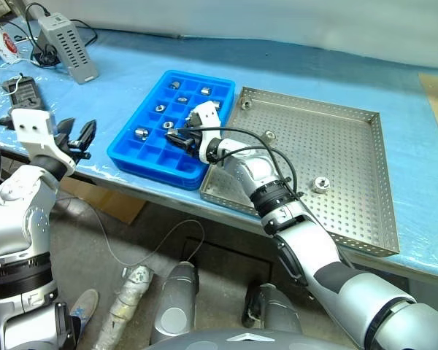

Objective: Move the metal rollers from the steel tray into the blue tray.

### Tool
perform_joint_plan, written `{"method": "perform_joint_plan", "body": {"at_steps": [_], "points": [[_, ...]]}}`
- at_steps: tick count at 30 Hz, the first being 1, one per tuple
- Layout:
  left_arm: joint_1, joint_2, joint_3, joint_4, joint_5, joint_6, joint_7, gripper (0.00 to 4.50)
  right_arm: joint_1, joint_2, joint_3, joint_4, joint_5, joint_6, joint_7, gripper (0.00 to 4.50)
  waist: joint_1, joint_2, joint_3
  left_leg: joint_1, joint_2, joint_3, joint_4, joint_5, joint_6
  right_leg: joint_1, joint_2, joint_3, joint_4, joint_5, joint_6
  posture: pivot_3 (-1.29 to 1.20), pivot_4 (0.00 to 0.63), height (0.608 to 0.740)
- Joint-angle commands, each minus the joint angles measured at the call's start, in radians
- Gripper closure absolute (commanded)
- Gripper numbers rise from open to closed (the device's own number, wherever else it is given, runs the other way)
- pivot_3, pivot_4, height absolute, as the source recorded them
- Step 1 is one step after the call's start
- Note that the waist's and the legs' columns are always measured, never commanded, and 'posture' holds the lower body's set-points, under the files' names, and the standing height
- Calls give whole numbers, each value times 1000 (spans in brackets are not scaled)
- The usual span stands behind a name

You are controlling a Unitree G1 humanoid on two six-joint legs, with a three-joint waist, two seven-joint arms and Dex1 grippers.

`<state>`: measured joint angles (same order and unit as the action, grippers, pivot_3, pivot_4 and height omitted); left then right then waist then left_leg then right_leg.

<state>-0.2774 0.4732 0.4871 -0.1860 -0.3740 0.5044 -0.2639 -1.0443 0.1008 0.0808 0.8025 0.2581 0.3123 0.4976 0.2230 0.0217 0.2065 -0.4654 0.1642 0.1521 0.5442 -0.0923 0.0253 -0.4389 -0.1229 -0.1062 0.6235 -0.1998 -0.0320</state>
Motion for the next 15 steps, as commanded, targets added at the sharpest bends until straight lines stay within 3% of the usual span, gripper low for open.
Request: {"method": "perform_joint_plan", "body": {"at_steps": [1, 10, 11, 15], "points": [[38, -13, 26, -111, -7, -8, 46, 1983, -43, 25, -23, 16, 10, -43, 61, 2805, 19, 0, 0, 0, 0, 0, 0, 0, 0, 0, 0, 0, 0, 0, 0, 605, 150, 740], [111, -29, 57, -193, -30, 14, 100, 1983, -73, 73, -10, 95, -41, -86, 115, 2805, 73, 0, 0, 1, 1, -2, -1, 0, 0, -2, 2, 1, 1, -3, 3, 674, 150, 740], [117, -30, 60, -198, -32, 16, 105, 1956, -73, 72, -3, 108, -60, -104, 106, 2082, 81, 0, 0, 1, 1, -2, -1, 0, 0, -1, 2, 1, 1, -3, 3, 674, 150, 740], [104, -34, 38, -180, -31, 8, 116, 1956, -71, 63, -22, 139, -83, -144, 63, 904, 114, 0, 0, 3, 1, -2, -3, -1, -1, -1, 3, 3, 1, -3, 4, 619, 150, 740]]}}
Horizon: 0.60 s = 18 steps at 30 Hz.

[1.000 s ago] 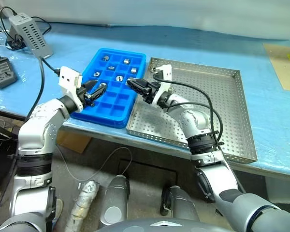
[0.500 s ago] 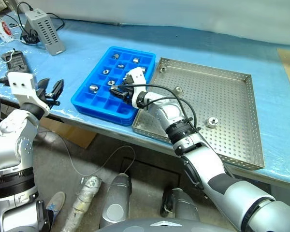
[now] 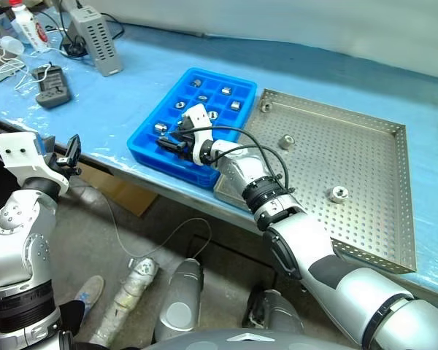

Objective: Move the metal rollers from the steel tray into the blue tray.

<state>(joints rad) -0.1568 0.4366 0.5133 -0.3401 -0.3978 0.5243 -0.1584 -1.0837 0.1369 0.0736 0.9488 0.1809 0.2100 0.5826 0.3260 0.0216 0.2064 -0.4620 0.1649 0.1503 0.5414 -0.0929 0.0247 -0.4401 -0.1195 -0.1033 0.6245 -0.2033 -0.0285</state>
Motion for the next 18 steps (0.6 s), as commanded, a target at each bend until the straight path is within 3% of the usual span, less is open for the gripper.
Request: {"method": "perform_joint_plan", "body": {"at_steps": [1, 8, 13, 18], "points": [[-34, 0, -7, -10, -4, -18, 8, 1956, -27, 17, -24, -11, -4, -45, -25, 616, 18, 0, 0, 1, 0, 0, 0, 0, 0, 0, 0, 1, 0, 0, 0, 602, 150, 740], [-296, -86, -245, 231, 16, -114, -124, 1956, 68, -83, -170, -245, 103, 36, -66, 616, 41, 3, 1, 5, -2, 2, -1, -1, 0, 1, 13, 27, 0, 0, 1, 291, 150, 740], [-538, -141, -331, 599, 43, -255, -273, 1956, 233, -206, -219, -584, 108, 155, -172, 616, -21, 1, 1, 5, -9, 4, -1, -1, 0, 1, 13, 36, -2, 2, 5, 73, 150, 740], [-778, -198, -376, 1027, 104, -433, -392, 1956, 396, -298, -295, -887, 127, 291, -298, 616, -143, -2, -1, 3, -14, 6, -1, 2, -4, 5, 12, 43, -9, 8, 14, -177, 150, 740]]}}
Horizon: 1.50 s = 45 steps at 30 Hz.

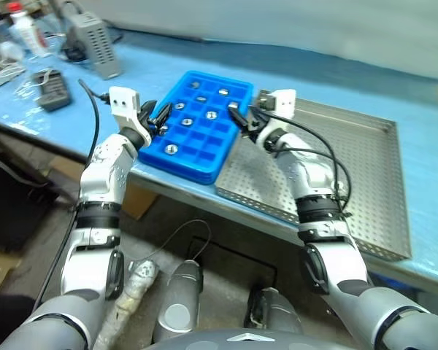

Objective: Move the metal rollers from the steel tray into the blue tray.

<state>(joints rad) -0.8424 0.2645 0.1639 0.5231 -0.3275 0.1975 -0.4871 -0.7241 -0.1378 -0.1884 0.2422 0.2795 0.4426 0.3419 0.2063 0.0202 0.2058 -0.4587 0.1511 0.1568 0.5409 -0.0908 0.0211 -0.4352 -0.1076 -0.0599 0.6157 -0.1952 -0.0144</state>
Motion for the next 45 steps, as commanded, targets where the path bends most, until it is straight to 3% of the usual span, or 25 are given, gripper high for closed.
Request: {"method": "perform_joint_plan", "body": {"at_steps": [1, 5, 7, 12, 17, 25, 41, 45], "points": [[-134, -37, -31, 238, 44, -139, -79, 1956, 64, -34, -47, -234, 31, 83, -79, 616, -46, -2, -1, 0, -1, 1, 0, 3, -4, 0, 0, 2, -3, 6, 2, -205, 150, 740], [-296, -95, -41, 499, 85, -249, -123, 1956, 176, -59, -96, -436, 51, 174, -157, 616, -135, -7, -4, -1, -1, 4, 3, 8, -2, 0, 0, 4, -10, 15, 4, -339, 150, 740], [-349, -116, -54, 591, 123, -293, -106, 1956, 220, -61, -108, -503, 54, 201, -188, 616, -169, -9, -6, -1, 0, 6, 3, 8, 5, -2, 2, 5, -11, 17, -4, -388, 150, 740], [-427, -164, -63, 742, 201, -273, 58, 1956, 303, -57, -139, -627, 66, 251, -255, 616, -226, -9, -6, 0, 3, 13, 9, -4, 27, -2, 6, 9, -10, 11, -7, -474, 150, 740], [-415, -180, -77, 784, 263, -216, 163, 1956, 338, -67, -157, -667, 70, 264, -285, 616, -238, -9, -6, 1, 6, 19, 15, -8, 33, -2, 8, 13, -11, 10, -7, -504, 150, 740], [-402, -210, -45, 763, 245, -260, 20, 1956, 330, -70, -150, -644, 77, 244, -293, 616, -242, -9, -6, 8, 8, 20, 27, -12, 38, 12, 7, 14, -15, 7, -3, -476, 150, 740], [-420, -260, -37, 810, 305, -241, 139, 1956, 371, -48, -128, -696, 82, 244, -337, 616, -248, -9, -6, 6, 3, 21, 29, -17, 46, 13, -1, 9, -15, 10, -7, -553, 150, 740], [-436, -277, -24, 817, 310, -239, 177, 783, 384, -44, -128, -714, 81, 245, -355, 582, -252, -9, -6, 6, 3, 22, 30, -17, 46, 13, -1, 9, -16, 10, -7, -574, 150, 740]]}}
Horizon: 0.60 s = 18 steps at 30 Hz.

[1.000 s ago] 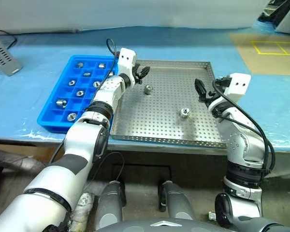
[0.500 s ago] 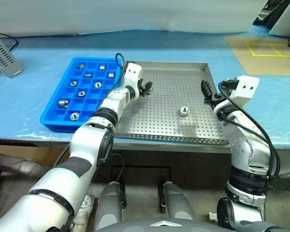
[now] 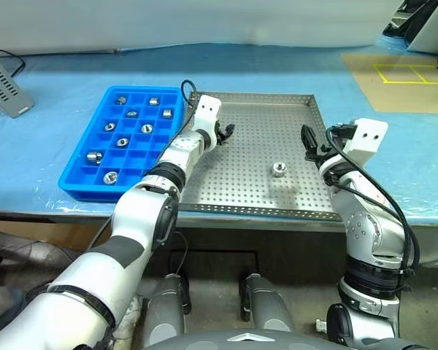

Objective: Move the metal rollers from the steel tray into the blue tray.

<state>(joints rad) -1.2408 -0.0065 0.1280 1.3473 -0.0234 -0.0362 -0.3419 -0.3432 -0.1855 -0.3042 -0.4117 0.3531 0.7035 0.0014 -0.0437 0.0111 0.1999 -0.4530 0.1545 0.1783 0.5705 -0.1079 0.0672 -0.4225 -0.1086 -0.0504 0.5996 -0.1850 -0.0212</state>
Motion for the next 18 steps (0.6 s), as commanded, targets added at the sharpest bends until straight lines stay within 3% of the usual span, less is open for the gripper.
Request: {"method": "perform_joint_plan", "body": {"at_steps": [1, 2, 18], "points": [[-41, -8, 13, -4, 11, -2, 47, 396, 6, 5, -11, -65, 7, -16, -18, 582, -3, 0, 0, 0, 0, 0, 0, 0, 0, 0, 0, 0, 0, 0, 0, -587, 150, 740], [-44, -11, 11, -1, 18, 4, 66, 115, 11, 6, -11, -72, 8, -14, -23, 582, -5, 0, 0, 0, 0, 0, 1, 0, 0, 0, 0, 0, 0, 0, 0, -587, 150, 740], [-60, -59, 2, 21, 113, 70, 318, 115, 79, 13, -23, -172, 12, 15, -77, 582, -82, 0, 0, -6, -1, 0, 0, -3, 5, 1, -1, -1, -12, 2, 4, -684, 150, 740]]}}
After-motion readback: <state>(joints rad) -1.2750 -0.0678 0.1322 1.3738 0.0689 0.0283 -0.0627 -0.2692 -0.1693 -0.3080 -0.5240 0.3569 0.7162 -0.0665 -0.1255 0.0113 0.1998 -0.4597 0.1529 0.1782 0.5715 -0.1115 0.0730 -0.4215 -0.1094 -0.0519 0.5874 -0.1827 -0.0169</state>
